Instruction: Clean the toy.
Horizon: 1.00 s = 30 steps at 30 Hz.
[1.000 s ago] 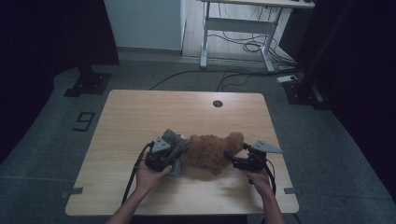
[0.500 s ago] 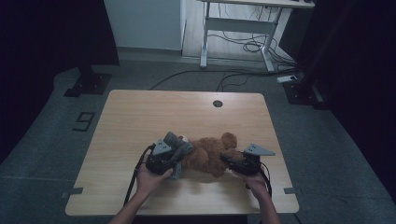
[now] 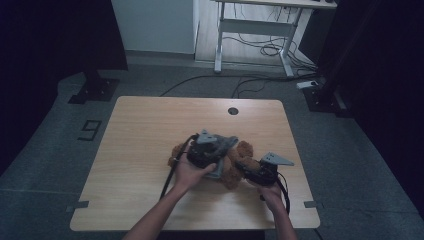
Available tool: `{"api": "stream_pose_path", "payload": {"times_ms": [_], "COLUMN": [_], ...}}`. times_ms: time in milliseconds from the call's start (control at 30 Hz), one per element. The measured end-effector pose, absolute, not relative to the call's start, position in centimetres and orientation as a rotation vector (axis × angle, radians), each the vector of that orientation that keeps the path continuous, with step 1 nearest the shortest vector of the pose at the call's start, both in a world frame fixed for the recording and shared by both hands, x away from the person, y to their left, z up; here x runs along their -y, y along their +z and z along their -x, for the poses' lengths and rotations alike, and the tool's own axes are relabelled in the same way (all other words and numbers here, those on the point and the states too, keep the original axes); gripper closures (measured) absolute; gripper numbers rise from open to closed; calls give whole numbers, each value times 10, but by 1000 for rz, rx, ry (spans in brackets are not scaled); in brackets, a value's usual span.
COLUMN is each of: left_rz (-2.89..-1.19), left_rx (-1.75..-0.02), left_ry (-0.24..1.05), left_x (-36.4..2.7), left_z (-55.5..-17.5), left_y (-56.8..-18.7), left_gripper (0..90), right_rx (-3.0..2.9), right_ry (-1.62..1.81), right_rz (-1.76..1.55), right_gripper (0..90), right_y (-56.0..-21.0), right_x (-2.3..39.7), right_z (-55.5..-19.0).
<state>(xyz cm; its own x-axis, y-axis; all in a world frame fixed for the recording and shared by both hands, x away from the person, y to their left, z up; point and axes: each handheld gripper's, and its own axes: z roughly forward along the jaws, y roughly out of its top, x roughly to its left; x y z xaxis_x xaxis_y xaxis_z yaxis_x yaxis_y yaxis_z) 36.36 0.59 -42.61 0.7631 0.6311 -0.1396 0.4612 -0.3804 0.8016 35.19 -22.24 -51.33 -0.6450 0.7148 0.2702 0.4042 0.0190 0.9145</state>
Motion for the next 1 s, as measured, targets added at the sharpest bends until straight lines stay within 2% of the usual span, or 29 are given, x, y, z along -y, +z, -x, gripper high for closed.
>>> {"api": "stream_pose_path", "payload": {"times_ms": [100,200,567,700,1000], "left_rz": [-2103,-2081,-2025,-2006,-1962], "left_rx": [-826,-832,-939,-953,-998], "left_ry": [234,199,325,316,390], "left_x": [11,5,-63,-83,-124], "left_z": [-366,-367,-355,-352,-340], "left_y": [-445,-455,-465,-467,-460], "left_gripper": [770,773,777,779,778], "right_rx": [-2025,-2021,-2014,-2015,-2013], "right_ry": [1650,1622,1636,1643,1647], "right_rz": [-1167,-1184,-1209,-1207,-1214], "right_gripper": [546,548,552,552,554], "right_y": [-513,-515,-518,-518,-518], "right_x": [223,226,227,227,228], "right_z": [-352,-352,-354,-354,-355]}}
